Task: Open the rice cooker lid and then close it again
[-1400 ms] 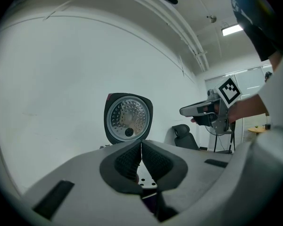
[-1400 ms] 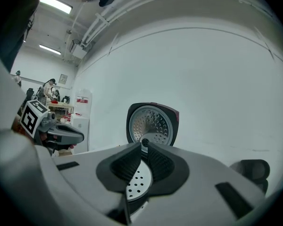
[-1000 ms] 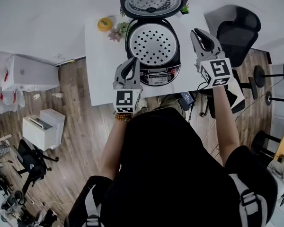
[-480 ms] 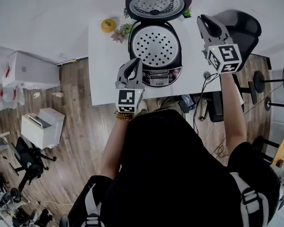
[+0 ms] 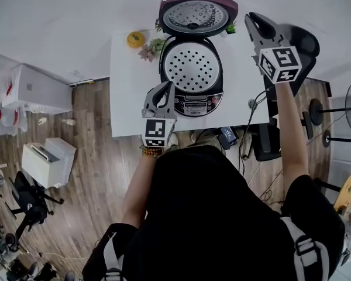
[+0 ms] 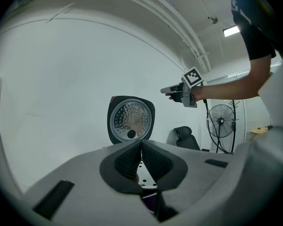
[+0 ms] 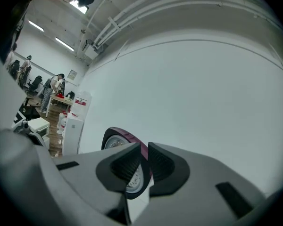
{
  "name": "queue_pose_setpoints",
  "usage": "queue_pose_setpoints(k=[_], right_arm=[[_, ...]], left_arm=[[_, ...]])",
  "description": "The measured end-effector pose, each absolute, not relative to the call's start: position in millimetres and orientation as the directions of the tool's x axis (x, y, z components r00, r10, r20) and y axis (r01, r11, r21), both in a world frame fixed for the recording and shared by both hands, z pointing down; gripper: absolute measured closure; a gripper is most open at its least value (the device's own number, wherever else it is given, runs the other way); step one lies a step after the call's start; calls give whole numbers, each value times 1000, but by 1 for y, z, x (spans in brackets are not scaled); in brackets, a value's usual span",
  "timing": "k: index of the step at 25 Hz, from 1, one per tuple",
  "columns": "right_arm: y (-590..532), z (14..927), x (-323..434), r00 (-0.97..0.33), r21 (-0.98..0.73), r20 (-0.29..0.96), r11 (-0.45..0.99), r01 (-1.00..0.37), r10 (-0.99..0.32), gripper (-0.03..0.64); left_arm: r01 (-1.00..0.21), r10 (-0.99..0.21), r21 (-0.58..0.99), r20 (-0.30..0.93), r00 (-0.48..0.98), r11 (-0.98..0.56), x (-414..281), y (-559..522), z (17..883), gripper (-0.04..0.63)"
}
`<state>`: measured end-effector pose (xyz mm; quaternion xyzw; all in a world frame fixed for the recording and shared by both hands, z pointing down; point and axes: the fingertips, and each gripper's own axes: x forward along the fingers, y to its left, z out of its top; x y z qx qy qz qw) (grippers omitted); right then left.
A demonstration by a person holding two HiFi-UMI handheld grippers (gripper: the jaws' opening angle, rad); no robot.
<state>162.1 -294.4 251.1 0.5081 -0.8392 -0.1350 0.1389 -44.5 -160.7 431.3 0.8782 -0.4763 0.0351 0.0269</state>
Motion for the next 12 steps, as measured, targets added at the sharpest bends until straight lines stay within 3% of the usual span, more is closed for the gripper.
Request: queue_pose_setpoints(k=[5, 12], right_arm=[[-314, 245, 164, -485, 234, 88, 491, -839, -870, 523], [-346, 251, 181, -469, 151, 107, 481, -864, -877, 517]], left_arm=[[-840, -837, 12, 82, 542, -542, -45, -161, 430, 572], [-847, -844, 10, 81, 530, -531, -51, -162, 429, 572]])
